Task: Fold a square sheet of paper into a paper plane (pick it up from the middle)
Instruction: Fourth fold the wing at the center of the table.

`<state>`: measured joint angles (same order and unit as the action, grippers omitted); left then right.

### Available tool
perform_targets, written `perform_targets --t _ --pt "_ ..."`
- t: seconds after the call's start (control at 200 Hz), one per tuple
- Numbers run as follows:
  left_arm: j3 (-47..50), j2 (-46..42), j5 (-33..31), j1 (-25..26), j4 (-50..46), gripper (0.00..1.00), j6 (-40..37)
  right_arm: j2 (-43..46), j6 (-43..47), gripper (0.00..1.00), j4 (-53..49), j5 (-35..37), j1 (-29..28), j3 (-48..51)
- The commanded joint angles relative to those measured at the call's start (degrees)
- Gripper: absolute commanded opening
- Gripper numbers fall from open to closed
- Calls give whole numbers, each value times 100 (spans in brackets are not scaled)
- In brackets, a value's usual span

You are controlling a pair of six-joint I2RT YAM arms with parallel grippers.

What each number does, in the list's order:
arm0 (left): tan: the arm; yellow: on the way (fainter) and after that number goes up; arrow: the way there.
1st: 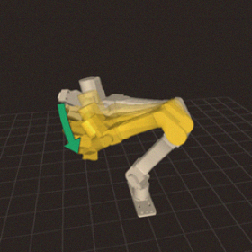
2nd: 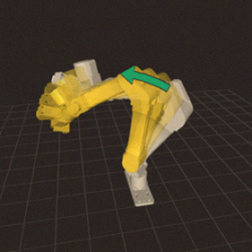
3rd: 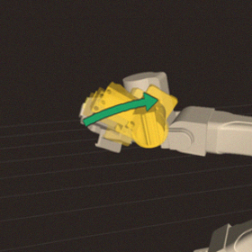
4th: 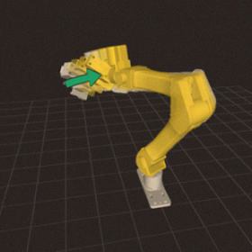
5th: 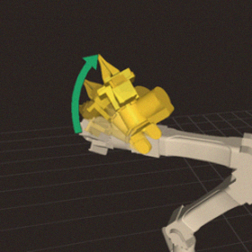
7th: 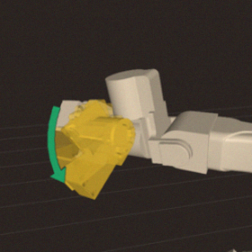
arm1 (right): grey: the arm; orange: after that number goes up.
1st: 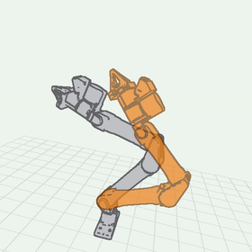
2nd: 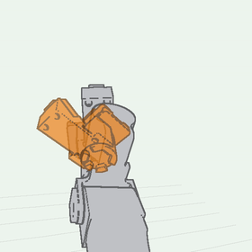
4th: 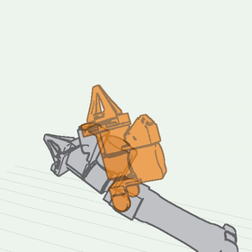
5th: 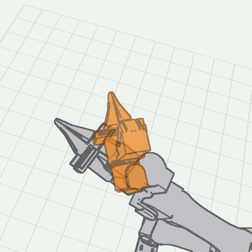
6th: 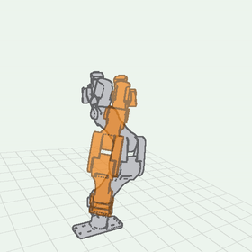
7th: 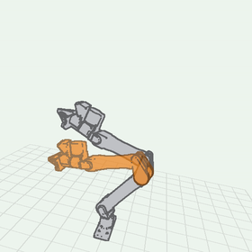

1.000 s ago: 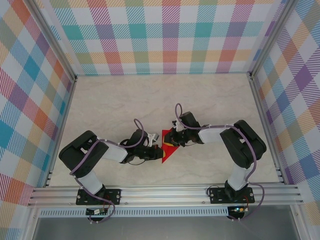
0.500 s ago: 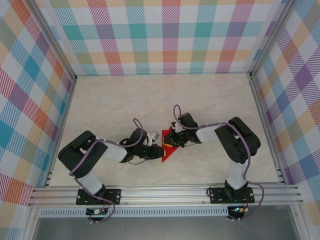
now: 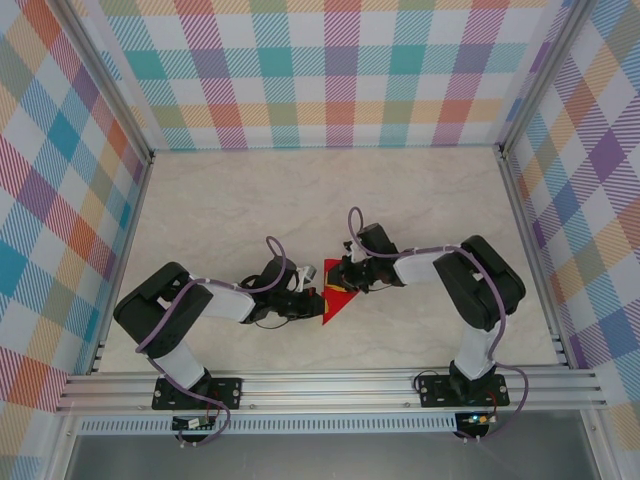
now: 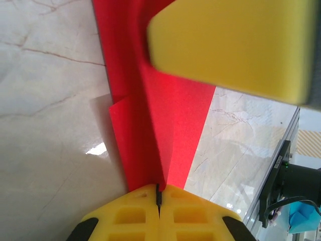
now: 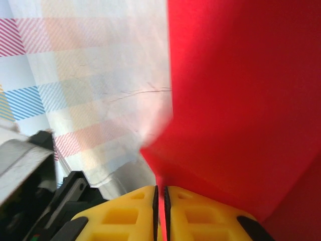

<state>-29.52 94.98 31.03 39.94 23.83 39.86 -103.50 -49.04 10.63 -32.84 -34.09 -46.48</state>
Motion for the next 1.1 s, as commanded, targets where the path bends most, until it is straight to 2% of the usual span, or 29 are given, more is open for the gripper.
perform_targets --t 0.0,0.16,0.345,0.615,1.095 --pt "152 262 -633 -45 -703 0 33 610 100 15 -128 200 103 103" --pt "139 388 -398 -50 -510 0 82 737 172 15 -250 124 105 164" --pt "69 536 -165 -82 -421 0 135 473 122 15 -29 -198 0 124" --pt "96 657 110 -167 -182 0 275 161 65 15 141 -193 -28 78" --pt "131 568 -45 -164 -447 0 229 -423 94 15 -16 65 3 -231"
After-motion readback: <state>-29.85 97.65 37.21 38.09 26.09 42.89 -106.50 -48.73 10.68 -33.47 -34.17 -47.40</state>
